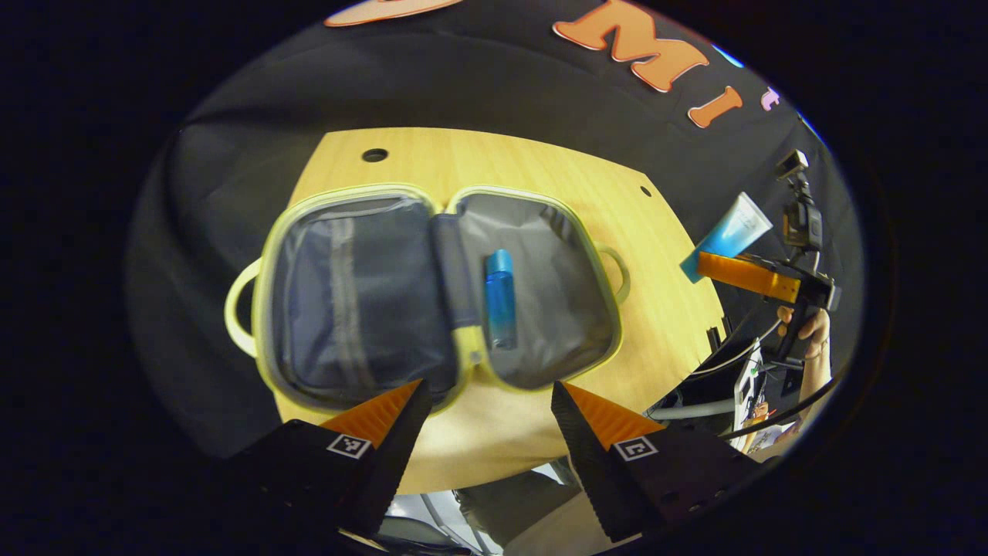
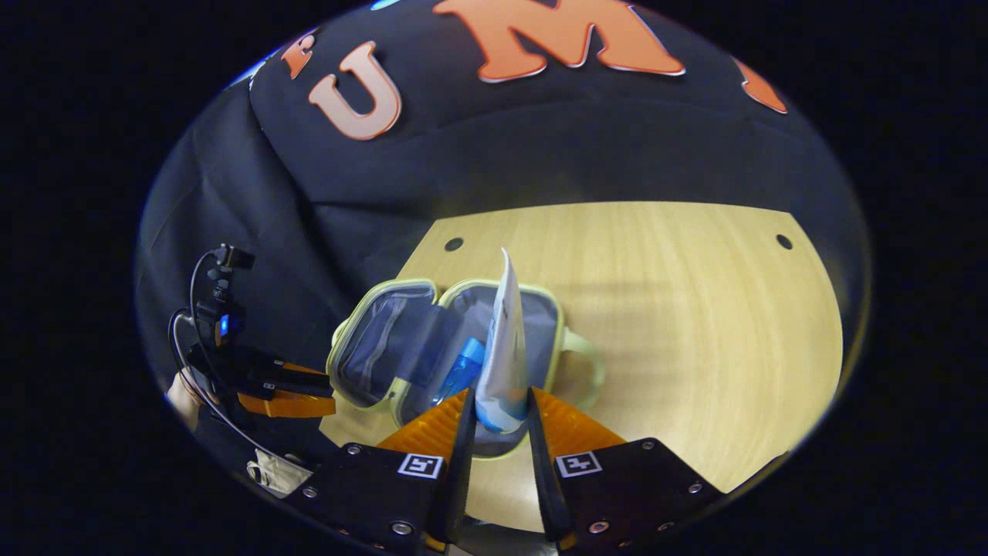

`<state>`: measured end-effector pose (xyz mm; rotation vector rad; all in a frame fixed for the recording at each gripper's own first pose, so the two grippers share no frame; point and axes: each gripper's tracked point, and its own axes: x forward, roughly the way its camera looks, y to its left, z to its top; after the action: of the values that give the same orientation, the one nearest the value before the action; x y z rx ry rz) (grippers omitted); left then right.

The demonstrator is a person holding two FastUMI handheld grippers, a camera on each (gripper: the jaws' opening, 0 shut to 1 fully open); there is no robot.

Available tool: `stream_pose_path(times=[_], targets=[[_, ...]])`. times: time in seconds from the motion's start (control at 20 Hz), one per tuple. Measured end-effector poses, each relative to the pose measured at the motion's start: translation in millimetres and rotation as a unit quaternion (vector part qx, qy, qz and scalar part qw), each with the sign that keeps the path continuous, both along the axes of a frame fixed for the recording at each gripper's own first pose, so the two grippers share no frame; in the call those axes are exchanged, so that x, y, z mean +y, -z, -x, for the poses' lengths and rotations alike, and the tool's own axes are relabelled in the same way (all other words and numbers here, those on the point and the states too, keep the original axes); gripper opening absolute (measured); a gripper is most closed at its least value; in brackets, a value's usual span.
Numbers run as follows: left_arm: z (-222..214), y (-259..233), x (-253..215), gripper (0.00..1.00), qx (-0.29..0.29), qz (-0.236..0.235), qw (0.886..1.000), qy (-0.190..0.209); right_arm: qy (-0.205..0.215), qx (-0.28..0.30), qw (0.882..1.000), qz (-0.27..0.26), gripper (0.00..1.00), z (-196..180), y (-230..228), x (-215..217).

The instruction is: First open the suitcase, pack the skin care products into it, and then close the suitcase.

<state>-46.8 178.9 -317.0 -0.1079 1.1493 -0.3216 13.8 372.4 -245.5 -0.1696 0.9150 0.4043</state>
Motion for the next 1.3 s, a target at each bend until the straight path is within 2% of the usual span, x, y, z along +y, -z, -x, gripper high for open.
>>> stream_pose_path(times=[0.05,0.3,0.55,0.75,0.9,1.1,1.15,1.25,1.3], targets=[[3.1,0.5,17.3,0.98,-0.007,-0.004,1.0,-0.008,0.001,0.028,1.0,0.007,0.39,-0.3,16.0,5.3],[41.4,1.7,78.5,0.98,-0.01,0.014,0.997,-0.076,0.016,0.148,0.988,0.041,0.39,0.4,90.7,16.1],[61.7,8.0,111.2,0.98,-0.008,0.012,0.994,-0.11,0.048,0.2,0.975,0.085,0.4,-8.5,139.7,1.5],[67.5,10.8,118.3,0.98,-0.003,0.016,0.993,-0.118,0.062,0.215,0.969,0.1,0.4,-15.0,156.6,-3.1],[65.5,12.2,118.4,0.98,-0.001,0.02,0.992,-0.122,0.072,0.208,0.97,0.105,0.4,-17.9,158.7,-3.5],[62.7,12.9,118.6,0.98,-0.001,0.023,0.992,-0.125,0.063,0.19,0.973,0.111,0.46,-20.6,155.0,-1.6],[64.7,11.7,116.6,0.98,-0.001,0.022,0.992,-0.126,0.057,0.182,0.975,0.113,0.44,-20.0,150.4,-0.9],[64.1,14.0,118.8,0.98,-0.002,0.024,0.991,-0.129,0.047,0.166,0.978,0.114,0.64,-20.6,141.2,2.9],[62.3,15.4,121.3,0.98,-0.003,0.027,0.991,-0.132,0.043,0.156,0.98,0.112,0.63,-21.5,136.4,5.2]])
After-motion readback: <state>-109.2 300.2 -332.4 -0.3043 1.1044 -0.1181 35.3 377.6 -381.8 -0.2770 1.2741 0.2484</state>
